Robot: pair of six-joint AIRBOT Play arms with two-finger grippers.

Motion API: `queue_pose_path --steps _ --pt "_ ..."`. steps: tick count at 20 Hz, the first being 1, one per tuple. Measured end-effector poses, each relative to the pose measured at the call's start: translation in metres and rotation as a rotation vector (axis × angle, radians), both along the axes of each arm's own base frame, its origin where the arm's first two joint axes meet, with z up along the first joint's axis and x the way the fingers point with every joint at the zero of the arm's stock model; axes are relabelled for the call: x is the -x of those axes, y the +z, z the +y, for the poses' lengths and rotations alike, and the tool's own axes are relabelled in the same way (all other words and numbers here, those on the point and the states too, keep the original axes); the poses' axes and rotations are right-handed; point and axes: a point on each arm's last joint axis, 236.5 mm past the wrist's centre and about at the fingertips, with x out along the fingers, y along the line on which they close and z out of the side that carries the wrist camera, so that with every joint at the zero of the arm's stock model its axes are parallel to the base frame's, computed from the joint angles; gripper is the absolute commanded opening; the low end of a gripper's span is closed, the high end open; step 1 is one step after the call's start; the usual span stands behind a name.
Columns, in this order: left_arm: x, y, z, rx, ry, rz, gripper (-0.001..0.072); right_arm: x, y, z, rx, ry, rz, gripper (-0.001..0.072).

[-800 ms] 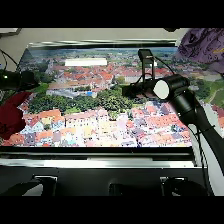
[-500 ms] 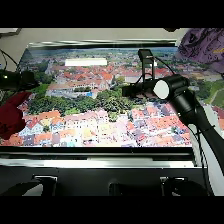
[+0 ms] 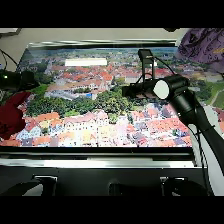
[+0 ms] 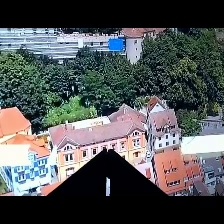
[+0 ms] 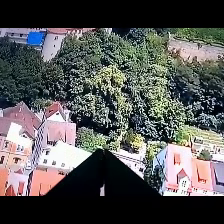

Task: Fold the clothes and pants, and hang the long-sleeved shirts on hangers.

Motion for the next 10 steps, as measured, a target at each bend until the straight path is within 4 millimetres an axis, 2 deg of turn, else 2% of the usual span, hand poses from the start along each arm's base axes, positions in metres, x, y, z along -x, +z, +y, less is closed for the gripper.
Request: queue_pose_path --steps 4,7,8,9,10 --pt "-0.001 0.000 0.000 0.000 0.001 -0.002 0.0016 0.000 0.000 0.000 0.000 0.000 0.000 0.0026" --pt "-0.002 -0.001 0.000 0.000 0.002 -0.003 0.0065 0.000 0.000 0.000 0.000 0.000 0.000 0.0026" --pt "-0.002 -0.002 0.001 -0.003 0.003 0.003 0.0276 0.000 0.000 0.000 0.000 0.000 0.000 0.0026" --pt "-0.001 -0.006 0.004 -0.009 0.016 0.021 0.0720 0.000 0.000 0.000 0.000 0.000 0.000 0.0026" --pt "0.000 -0.010 0.009 -0.027 0.032 0.038 0.0720 0.000 0.000 0.000 0.000 0.000 0.000 0.0026"
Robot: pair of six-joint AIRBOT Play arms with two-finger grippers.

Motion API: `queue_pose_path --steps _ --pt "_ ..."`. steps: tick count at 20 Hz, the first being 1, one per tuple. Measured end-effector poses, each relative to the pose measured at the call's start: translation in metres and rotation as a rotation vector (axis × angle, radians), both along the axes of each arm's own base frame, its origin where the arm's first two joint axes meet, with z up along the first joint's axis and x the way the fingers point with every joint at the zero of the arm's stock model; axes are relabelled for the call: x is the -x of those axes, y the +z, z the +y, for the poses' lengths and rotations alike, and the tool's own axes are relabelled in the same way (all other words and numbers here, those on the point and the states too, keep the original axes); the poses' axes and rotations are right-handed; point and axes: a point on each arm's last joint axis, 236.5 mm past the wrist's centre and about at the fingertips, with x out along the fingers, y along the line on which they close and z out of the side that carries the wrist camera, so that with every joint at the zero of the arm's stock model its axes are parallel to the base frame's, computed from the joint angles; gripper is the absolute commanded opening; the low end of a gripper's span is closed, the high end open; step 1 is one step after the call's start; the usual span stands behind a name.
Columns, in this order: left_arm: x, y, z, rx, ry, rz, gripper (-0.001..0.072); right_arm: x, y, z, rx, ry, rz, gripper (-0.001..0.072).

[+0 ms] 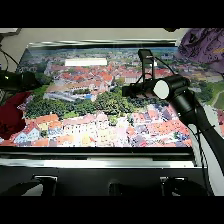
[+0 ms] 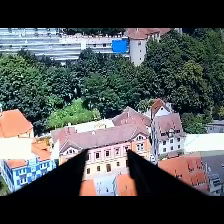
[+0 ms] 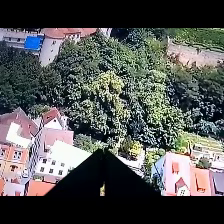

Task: Fold the clothes and pants, and hang the long-sleeved shirts on hangers.

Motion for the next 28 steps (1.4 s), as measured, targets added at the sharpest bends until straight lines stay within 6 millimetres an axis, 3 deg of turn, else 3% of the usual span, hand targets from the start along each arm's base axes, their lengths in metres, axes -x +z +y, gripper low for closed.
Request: queue_pose_path --steps 3,8,13,17,21,22,23,24,28 --pt "0.002 -0.018 0.040 -0.104 0.111 0.062 0.0720 0.000 0.000 0.000 0.000 0.000 0.000 0.0026" --pt "-0.002 -0.053 0.152 -0.191 0.436 0.073 0.0720 0.000 0.000 0.000 -0.001 0.000 0.000 0.0026" --pt "0.007 -0.113 0.242 -0.177 0.663 0.072 0.0720 0.000 0.000 0.000 -0.001 0.000 0.000 0.0026" --pt "0.013 -0.171 0.282 -0.151 0.752 0.101 0.0720 0.000 0.000 0.000 -0.001 0.000 0.000 0.0026" --pt "0.018 -0.217 0.304 -0.131 0.801 0.150 0.0695 0.000 0.000 0.000 -0.001 0.000 0.000 0.0026" --pt "0.020 -0.225 0.307 -0.127 0.808 0.162 0.0489 0.000 0.000 0.000 -0.001 0.000 0.000 0.0026" --pt "0.022 -0.234 0.310 -0.123 0.814 0.177 0.0082 0.000 0.000 0.000 -0.001 0.000 0.000 0.0026" --pt "0.024 -0.241 0.311 -0.120 0.817 0.192 0.0015 0.000 0.000 0.000 -0.001 0.000 0.000 0.0026" --pt "0.025 -0.253 0.299 -0.065 0.835 0.234 0.0012 0.001 0.000 0.001 -0.003 0.001 0.006 0.0027"
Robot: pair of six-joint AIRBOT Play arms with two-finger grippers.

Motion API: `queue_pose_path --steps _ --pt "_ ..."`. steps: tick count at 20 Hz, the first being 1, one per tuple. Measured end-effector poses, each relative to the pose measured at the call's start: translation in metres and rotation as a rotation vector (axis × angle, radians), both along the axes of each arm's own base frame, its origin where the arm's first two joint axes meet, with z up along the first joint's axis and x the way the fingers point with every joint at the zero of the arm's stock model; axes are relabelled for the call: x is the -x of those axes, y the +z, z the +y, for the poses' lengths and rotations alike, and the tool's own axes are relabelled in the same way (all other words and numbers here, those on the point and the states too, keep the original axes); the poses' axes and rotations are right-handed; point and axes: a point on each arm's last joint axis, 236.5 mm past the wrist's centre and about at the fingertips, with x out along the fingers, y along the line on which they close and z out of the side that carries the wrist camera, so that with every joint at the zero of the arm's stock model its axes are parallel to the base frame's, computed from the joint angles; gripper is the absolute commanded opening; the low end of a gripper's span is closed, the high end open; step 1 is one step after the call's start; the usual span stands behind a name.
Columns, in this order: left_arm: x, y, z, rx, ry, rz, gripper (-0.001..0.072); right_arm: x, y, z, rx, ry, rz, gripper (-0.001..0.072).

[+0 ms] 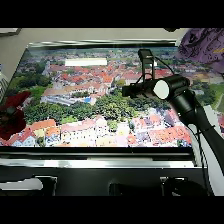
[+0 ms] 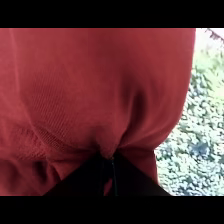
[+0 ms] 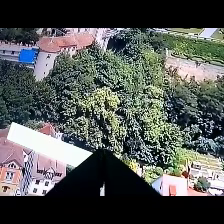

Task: Fold the clothes and pants, and hang the long-sleeved shirts on hangers.

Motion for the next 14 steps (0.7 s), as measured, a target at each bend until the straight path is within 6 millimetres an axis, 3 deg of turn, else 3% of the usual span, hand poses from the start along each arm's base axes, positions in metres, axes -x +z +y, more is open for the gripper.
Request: queue_pose_path --steps 3,6,8,10,14 --pt "-0.015 0.013 -0.041 0.073 -0.033 -0.030 0.0012 0.005 -0.001 -0.001 0.000 0.000 0.021 0.0027" --pt "-0.040 0.044 -0.119 0.123 -0.178 -0.072 0.0012 0.012 0.003 -0.003 -0.004 -0.008 0.036 0.0029" --pt "-0.055 0.070 -0.194 0.164 -0.324 -0.124 0.0012 0.019 0.007 -0.008 0.011 -0.007 0.041 0.0085" --pt "-0.059 0.093 -0.276 0.222 -0.464 -0.172 0.0012 0.027 0.012 -0.018 0.040 -0.010 0.045 0.0085" --pt "-0.040 0.113 -0.431 0.347 -0.687 -0.234 0.0012 0.046 0.024 -0.049 0.147 -0.027 0.047 0.0087"
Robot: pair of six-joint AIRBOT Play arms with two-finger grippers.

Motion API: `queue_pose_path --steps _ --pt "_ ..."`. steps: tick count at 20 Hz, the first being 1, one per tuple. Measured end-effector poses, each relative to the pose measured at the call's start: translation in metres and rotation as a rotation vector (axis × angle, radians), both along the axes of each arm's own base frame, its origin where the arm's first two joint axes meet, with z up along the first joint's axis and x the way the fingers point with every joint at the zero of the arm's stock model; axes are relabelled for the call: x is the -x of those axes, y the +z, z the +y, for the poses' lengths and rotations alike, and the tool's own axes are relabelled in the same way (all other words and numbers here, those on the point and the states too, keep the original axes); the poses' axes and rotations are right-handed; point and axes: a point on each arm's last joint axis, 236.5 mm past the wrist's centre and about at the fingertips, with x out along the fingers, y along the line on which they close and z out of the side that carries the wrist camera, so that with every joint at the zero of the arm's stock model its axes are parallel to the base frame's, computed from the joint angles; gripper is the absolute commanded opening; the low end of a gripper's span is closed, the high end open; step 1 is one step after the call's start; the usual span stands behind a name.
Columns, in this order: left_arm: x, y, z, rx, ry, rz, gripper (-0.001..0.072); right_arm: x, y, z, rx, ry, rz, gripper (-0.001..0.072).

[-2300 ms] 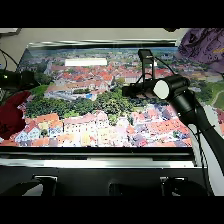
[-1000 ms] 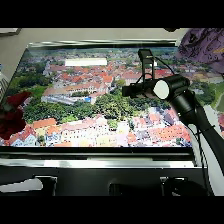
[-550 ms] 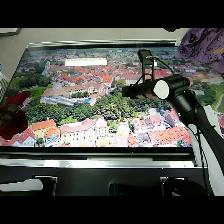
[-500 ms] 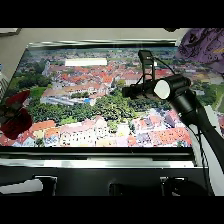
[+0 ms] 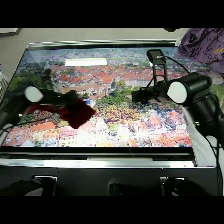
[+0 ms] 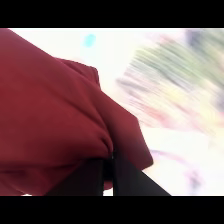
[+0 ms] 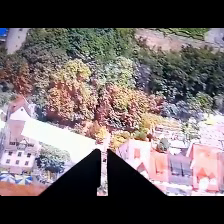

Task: Fold the clothes and pants, and hang the long-sleeved shirts on hangers.

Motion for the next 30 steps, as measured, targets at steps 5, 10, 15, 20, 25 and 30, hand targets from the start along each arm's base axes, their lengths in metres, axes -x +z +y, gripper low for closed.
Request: queue_pose_path --steps 5,10,15,20,25,30 --pt "0.044 -0.027 -0.146 0.119 -0.137 0.019 0.0112 0.023 0.013 -0.043 0.144 -0.033 0.005 0.0326" --pt "0.035 -0.030 -0.162 0.193 -0.092 0.027 0.0634 0.027 0.016 -0.074 0.200 -0.092 0.015 0.0423" --pt "-0.017 0.026 -0.044 0.132 -0.026 -0.094 0.0633 0.023 -0.037 -0.123 -0.034 -0.307 0.183 0.0419" --pt "-0.036 0.053 0.078 0.086 0.148 -0.127 0.0633 0.048 -0.119 -0.045 -0.487 -0.229 0.397 0.0596" --pt "-0.038 0.057 0.143 0.067 0.270 -0.128 0.0633 0.068 -0.177 0.031 -0.586 -0.175 0.475 0.0597" --pt "-0.037 0.057 0.159 0.064 0.302 -0.126 0.0634 0.068 -0.213 0.078 -0.612 -0.212 0.478 0.0593"
